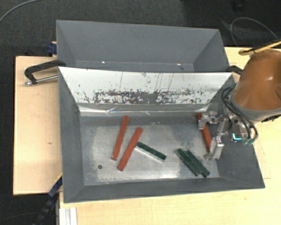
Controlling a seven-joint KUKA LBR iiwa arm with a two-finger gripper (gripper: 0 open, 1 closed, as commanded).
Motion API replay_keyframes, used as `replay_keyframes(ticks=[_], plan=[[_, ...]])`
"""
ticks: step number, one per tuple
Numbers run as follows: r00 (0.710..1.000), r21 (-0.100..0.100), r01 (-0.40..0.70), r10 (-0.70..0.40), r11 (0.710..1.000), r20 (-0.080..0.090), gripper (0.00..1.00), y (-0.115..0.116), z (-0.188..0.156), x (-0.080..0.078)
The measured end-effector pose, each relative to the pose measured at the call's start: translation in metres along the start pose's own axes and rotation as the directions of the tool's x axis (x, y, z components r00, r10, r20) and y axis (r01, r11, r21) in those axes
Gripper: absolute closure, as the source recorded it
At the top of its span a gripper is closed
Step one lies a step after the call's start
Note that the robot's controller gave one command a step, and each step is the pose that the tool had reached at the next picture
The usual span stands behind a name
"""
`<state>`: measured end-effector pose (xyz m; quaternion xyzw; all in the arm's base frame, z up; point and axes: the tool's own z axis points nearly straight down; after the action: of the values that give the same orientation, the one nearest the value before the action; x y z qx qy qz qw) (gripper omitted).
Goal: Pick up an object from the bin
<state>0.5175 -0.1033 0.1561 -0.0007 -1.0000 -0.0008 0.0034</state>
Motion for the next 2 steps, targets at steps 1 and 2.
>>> replay_keyframes(ticks=[1,2], plan=[[0.997,-0.001,0.076,-0.076,0.997,-0.001,0.00,0.0327,0.0900,0.0071],[0.997,0.003,0.074,-0.074,0.997,0.009,1.00,0.0306,0.0844,0.0042]])
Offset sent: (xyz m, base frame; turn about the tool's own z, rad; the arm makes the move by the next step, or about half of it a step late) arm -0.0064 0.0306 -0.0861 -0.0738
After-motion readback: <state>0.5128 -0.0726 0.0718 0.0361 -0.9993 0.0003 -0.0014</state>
